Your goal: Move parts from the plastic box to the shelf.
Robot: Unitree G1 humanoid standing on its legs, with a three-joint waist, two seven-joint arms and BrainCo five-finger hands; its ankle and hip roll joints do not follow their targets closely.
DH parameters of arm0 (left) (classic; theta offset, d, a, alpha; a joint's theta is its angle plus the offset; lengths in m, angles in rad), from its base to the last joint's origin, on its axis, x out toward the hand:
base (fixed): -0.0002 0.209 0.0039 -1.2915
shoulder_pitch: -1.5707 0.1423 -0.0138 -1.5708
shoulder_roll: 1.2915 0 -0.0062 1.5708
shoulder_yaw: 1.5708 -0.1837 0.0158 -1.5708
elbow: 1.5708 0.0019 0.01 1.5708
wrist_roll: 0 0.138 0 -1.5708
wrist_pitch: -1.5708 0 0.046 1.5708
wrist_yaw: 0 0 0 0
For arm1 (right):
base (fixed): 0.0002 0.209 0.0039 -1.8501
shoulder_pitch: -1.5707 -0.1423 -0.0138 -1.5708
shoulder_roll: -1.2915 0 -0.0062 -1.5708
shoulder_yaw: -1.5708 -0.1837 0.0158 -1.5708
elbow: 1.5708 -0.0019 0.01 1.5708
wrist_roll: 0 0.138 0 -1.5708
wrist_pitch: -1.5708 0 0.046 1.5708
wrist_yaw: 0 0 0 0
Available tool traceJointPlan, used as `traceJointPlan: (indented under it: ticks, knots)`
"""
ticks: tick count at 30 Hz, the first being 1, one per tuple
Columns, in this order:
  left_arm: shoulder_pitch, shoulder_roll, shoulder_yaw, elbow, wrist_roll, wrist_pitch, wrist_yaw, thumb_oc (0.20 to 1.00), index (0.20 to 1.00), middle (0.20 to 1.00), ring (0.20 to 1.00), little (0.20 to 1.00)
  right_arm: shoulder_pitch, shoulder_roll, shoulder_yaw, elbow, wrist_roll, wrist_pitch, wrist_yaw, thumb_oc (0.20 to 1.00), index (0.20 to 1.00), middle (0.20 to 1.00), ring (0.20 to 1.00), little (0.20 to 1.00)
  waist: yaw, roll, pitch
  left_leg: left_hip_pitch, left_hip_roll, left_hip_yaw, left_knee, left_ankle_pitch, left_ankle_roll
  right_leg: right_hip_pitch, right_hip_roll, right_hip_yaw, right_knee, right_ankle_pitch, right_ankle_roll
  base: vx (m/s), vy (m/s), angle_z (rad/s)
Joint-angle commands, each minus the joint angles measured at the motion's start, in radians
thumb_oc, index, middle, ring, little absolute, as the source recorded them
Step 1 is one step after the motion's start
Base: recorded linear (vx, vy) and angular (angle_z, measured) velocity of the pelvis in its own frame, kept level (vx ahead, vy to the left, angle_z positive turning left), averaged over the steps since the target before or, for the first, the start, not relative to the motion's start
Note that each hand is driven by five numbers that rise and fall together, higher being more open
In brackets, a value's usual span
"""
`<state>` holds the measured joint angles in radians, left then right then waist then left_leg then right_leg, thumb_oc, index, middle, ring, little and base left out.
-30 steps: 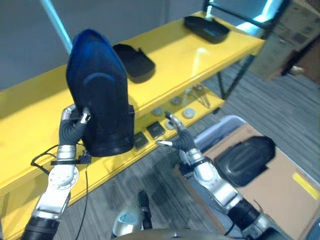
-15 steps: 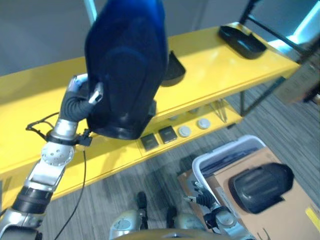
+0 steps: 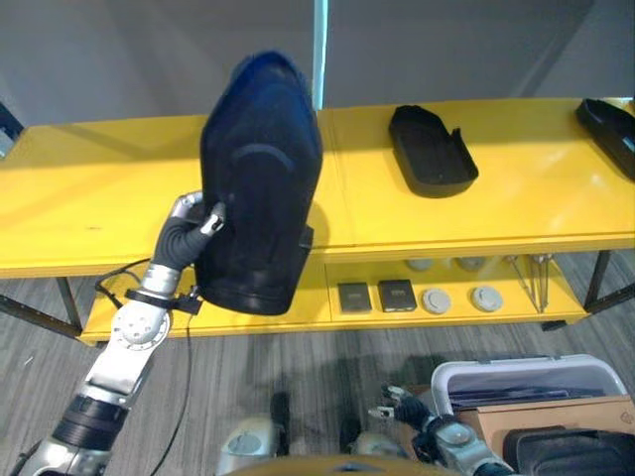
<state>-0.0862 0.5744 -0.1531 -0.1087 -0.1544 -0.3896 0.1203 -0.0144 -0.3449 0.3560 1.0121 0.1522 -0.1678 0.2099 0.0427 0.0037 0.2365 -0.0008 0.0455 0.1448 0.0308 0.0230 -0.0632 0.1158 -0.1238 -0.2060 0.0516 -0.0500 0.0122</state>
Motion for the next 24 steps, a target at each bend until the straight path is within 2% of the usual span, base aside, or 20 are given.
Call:
traceJointPlan:
  ticks: [1,2,4,5,6,7,8,9,11,13,15,17,18,19,23,24]
  knots:
    - [-0.047,-0.015,0.068,-0.048,-0.091,-0.006,0.007,0.2,0.2,0.2,0.2,0.2,-0.02,-0.004,-0.02,0.066,0.091,0.046,-0.019,1.0,1.0,1.0,1.0,1.0,-0.027,0.03,-0.048,0.027,0.092,0.001,-0.106,0.051,-0.046,0.045,0.006,-0.025,-0.042,-0.021,0.065,0.23,0.437,0.35]
    - [-0.061,-0.01,0.061,-0.024,-0.113,0.007,0.012,0.2,0.2,0.2,0.2,0.2,-0.02,0.003,-0.047,0.091,0.124,0.072,-0.044,1.0,1.0,1.0,1.0,1.0,-0.03,0.038,-0.049,0.03,0.084,-0.005,-0.106,0.041,-0.037,0.046,-0.009,-0.022,-0.014,-0.03,0.076,0.23,0.374,0.12]
    - [-0.077,-0.008,0.053,-0.008,-0.124,0.016,0.013,0.2,0.2,0.2,0.2,0.2,-0.018,0.006,-0.061,0.1,0.168,0.082,-0.063,1.0,1.0,1.0,1.0,1.0,-0.03,0.039,-0.048,0.034,0.078,-0.003,-0.105,0.032,-0.027,0.045,-0.017,-0.023,0.007,-0.039,0.081,0.15,0.219,-0.09]
    - [-0.097,-0.006,0.047,-0.001,-0.129,0.035,0.024,0.2,0.2,0.2,0.2,0.2,-0.015,0.014,-0.084,0.111,0.208,0.09,-0.07,1.0,1.0,1.0,1.0,1.0,-0.035,0.04,-0.049,0.044,0.068,0.001,-0.105,0.023,-0.011,0.034,-0.036,-0.031,0.039,-0.034,0.094,0.17,0.204,-0.25]
    - [-0.137,-0.01,0.036,0.013,-0.147,0.077,0.047,0.2,0.2,0.2,0.2,0.2,-0.017,0.023,-0.104,0.117,0.221,0.099,-0.08,1.0,1.0,1.0,1.0,1.0,-0.04,0.04,-0.042,0.057,0.048,-0.004,-0.104,0.006,0.016,-0.001,-0.064,-0.03,0.127,-0.025,0.111,0.23,0.25,-0.26]
    - [-0.158,-0.012,0.029,0.026,-0.143,0.087,0.068,0.2,0.2,0.2,0.2,0.2,-0.014,0.026,-0.113,0.118,0.211,0.096,-0.075,1.0,1.0,1.0,1.0,1.0,-0.05,0.04,-0.037,0.068,0.04,-0.006,-0.104,-0.003,0.029,-0.032,-0.076,-0.023,0.182,-0.007,0.116,0.22,0.213,-0.22]
    - [-0.183,-0.016,0.023,0.043,-0.164,0.115,0.102,0.2,0.2,0.2,0.2,0.2,-0.013,0.029,-0.117,0.115,0.2,0.103,-0.066,1.0,1.0,1.0,1.0,1.0,-0.066,0.038,-0.029,0.084,0.038,0.003,-0.106,-0.011,0.039,-0.077,-0.087,-0.008,0.237,0.026,0.127,0.12,0.088,-0.16]
    - [-0.187,-0.018,0.022,0.046,-0.165,0.118,0.107,0.2,0.2,0.2,0.2,0.2,-0.013,0.029,-0.117,0.114,0.197,0.104,-0.065,1.0,1.0,1.0,1.0,1.0,-0.067,0.036,-0.029,0.085,0.037,0.005,-0.107,-0.012,0.04,-0.084,-0.085,-0.002,0.235,0.025,0.127,0.13,0.025,-0.23]
    - [-0.232,-0.04,0.014,0.123,-0.202,0.113,0.186,0.2,0.2,0.2,0.2,0.2,0.015,0.033,-0.108,0.104,0.112,0.107,-0.057,1.0,1.0,1.0,1.0,1.0,-0.121,0.022,-0.018,0.111,0.033,0.012,-0.118,-0.033,0.042,-0.13,-0.032,0.04,0.111,0.045,0.126,0.15,-0.067,-0.18]
    - [-0.27,-0.058,0.012,0.142,-0.231,0.125,0.222,0.2,0.2,0.2,0.2,0.2,0.035,0.037,-0.102,0.115,0.107,0.121,-0.048,1.0,1.0,1.0,1.0,1.0,-0.149,0.01,-0.014,0.118,0.023,0.014,-0.118,-0.059,0.045,-0.144,-0.023,0.072,0.017,0.092,0.133,0.14,-0.108,-0.04]
    - [-0.292,-0.082,0.012,0.155,-0.26,0.117,0.23,0.2,0.2,0.2,0.2,0.2,0.05,0.044,-0.098,0.123,0.147,0.14,-0.047,1.0,1.0,1.0,1.0,1.0,-0.161,0.006,-0.014,0.114,0.023,0.011,-0.118,-0.063,0.046,-0.138,-0.019,0.093,-0.022,0.106,0.134,0.14,-0.13,0.01]
    - [-0.334,-0.127,-0.001,0.186,-0.246,0.161,0.297,0.2,0.2,0.2,0.2,0.2,0.079,0.061,-0.094,0.142,0.2,0.139,-0.048,1.0,1.0,1.0,1.0,1.0,-0.181,0.003,-0.015,0.097,0.029,0.024,-0.118,-0.049,0.04,-0.119,0.009,0.112,-0.05,0.091,0.119,0.2,-0.168,0.31]
    - [-0.392,-0.138,0.005,0.27,-0.274,0.177,0.318,0.2,0.2,0.2,0.2,0.2,0.085,0.043,-0.09,0.126,0.147,0.148,-0.05,1.0,1.0,1.0,1.0,1.0,-0.198,0.004,-0.009,0.084,0.033,0.038,-0.118,-0.04,0.032,-0.11,0.02,0.122,-0.067,0.078,0.106,0.15,-0.107,0.25]
    - [-0.448,-0.131,0.006,0.354,-0.288,0.191,0.339,0.2,0.2,0.2,0.2,0.2,0.077,0.02,-0.069,0.105,0.133,0.146,-0.055,1.0,1.0,1.0,1.0,1.0,-0.214,0.008,0.006,0.066,0.035,0.049,-0.118,-0.033,0.021,-0.116,0.027,0.135,-0.085,0.078,0.098,0.09,-0.049,0.01]
    - [-0.496,-0.108,0.008,0.426,-0.307,0.211,0.355,0.2,0.2,0.2,0.2,0.2,0.058,-0.004,-0.051,0.073,0.161,0.164,-0.047,1.0,1.0,1.0,1.0,1.0,-0.227,0.014,0.029,0.047,0.033,0.052,-0.118,-0.028,0.015,-0.126,0.033,0.148,-0.102,0.082,0.094,-0.01,-0.006,-0.28]
    - [-0.54,-0.088,0.01,0.498,-0.321,0.244,0.342,0.2,0.2,0.2,0.2,0.2,0.036,-0.02,-0.038,0.05,0.165,0.187,-0.037,1.0,1.0,1.0,1.0,1.0,-0.234,0.02,0.048,0.031,0.032,0.056,-0.118,-0.024,0.009,-0.136,0.037,0.155,-0.113,0.086,0.091,-0.06,-0.003,-0.31]
